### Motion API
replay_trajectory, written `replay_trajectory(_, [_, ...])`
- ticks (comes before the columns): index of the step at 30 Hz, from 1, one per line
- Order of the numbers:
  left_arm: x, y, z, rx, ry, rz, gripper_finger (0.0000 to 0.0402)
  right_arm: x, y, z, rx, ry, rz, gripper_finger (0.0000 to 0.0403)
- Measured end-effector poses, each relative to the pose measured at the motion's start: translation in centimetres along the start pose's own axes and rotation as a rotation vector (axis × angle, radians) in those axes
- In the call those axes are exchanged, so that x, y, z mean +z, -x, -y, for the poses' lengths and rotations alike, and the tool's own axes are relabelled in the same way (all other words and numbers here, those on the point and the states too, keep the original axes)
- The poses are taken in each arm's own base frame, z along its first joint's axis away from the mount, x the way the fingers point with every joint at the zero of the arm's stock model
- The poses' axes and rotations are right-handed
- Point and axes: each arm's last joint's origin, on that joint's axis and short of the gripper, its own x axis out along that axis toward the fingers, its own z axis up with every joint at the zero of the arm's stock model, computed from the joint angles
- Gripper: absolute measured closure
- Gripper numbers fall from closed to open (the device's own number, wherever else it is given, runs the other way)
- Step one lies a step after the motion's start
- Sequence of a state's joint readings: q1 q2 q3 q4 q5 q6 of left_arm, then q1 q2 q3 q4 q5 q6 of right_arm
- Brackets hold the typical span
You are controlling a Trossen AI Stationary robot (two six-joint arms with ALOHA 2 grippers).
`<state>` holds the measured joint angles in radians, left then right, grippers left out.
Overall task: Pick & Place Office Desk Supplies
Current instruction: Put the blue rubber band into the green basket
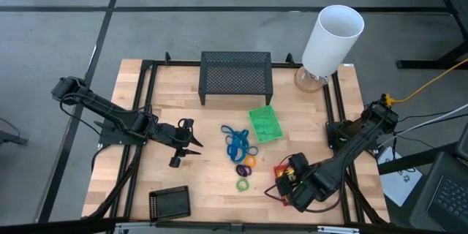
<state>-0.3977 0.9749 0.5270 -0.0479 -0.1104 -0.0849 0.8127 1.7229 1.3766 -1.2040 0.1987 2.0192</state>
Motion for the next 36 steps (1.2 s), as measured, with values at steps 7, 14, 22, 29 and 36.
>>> replay_trajectory(7, [0.4,0.0,0.0,-0.002,-0.026,0.042,0.0272,1.3,3.9,0.1,-0.023,-0.023,0.141,0.0068])
replay_trajectory(14, [0.8,0.0,0.0,0.006,-0.056,0.086,0.0272,2.4,5.2,-1.7,0.217,0.067,0.481,0.0092])
replay_trajectory(22, [0.5,-0.9,-0.5,0.198,-0.089,0.056,0.0272,5.2,1.2,-4.8,0.01,0.411,0.798,0.0109])
replay_trajectory(29, [0.0,-2.7,-0.7,0.35,-0.189,0.024,0.0272,9.5,-1.6,-7.0,-0.125,0.412,0.997,0.013])
replay_trajectory(36, [-1.4,-4.5,-1.1,0.54,-0.134,-0.052,0.0272,11.9,-4.2,-7.8,-0.239,0.415,1.018,0.0149])
